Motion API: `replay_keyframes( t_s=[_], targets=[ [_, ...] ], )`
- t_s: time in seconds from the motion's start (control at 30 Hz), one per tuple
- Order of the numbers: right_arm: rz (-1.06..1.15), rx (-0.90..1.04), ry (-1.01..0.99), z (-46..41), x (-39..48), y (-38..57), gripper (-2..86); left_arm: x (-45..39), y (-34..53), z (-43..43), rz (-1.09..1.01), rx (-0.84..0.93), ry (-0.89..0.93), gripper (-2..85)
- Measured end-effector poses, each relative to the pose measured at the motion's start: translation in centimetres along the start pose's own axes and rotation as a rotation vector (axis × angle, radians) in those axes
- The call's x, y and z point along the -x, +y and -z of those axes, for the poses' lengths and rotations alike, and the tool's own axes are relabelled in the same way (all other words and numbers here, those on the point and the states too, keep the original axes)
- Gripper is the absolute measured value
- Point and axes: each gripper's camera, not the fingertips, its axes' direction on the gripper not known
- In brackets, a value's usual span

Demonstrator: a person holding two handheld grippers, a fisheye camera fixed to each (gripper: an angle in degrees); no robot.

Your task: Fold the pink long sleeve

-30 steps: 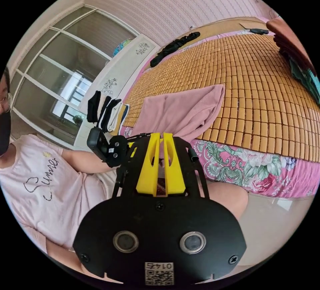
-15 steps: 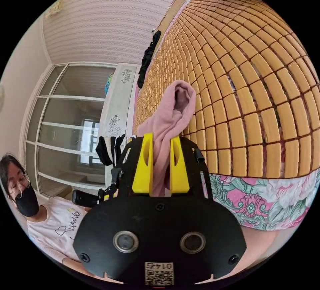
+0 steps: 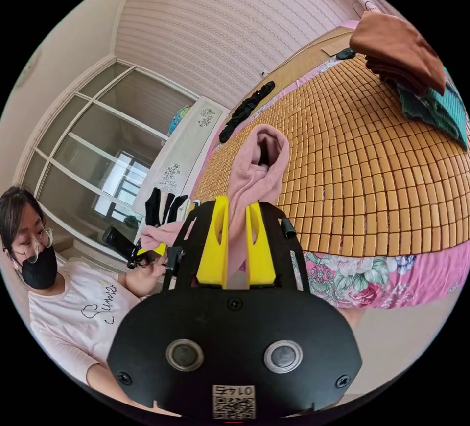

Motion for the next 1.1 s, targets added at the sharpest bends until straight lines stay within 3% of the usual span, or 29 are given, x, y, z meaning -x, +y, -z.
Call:
replay_keyframes(
  t_s=[0.2, 0.4, 0.73, 0.87, 0.93, 1.0, 1.1],
  targets=[
    [0.019, 0.032, 0.12, 0.4, 3.6, 0.9, 5.5, 0.9, 1.3, 0.7, 0.08, 0.005, 0.074, 5.0],
    [0.072, 0.161, 0.248, -5.5, 8.0, -0.7, 5.8, 2.0, 5.8, 1.6, 0.198, 0.058, 0.066, 4.6],
    [0.377, 0.525, 0.408, -28.3, 19.8, -7.3, 7.6, 7.6, 12.0, 6.0, 0.434, 0.098, -0.105, 3.4],
    [0.377, 0.637, 0.397, -37.8, 20.8, -8.4, 10.5, 10.6, 15.1, 7.2, 0.524, 0.148, -0.217, 3.0],
    [0.343, 0.685, 0.362, -40.7, 20.3, -8.8, 11.2, 12.2, 16.6, 6.8, 0.582, 0.224, -0.27, 3.5],
    [0.331, 0.708, 0.343, -42.2, 20.7, -9.3, 11.5, 14.5, 18.2, 6.6, 0.724, 0.292, -0.213, 4.4],
    [0.434, 0.662, 0.417, -42.2, 23.5, -10.0, 11.3, 15.7, 19.0, 6.8, 0.743, 0.33, -0.222, 5.6]
  ],
)
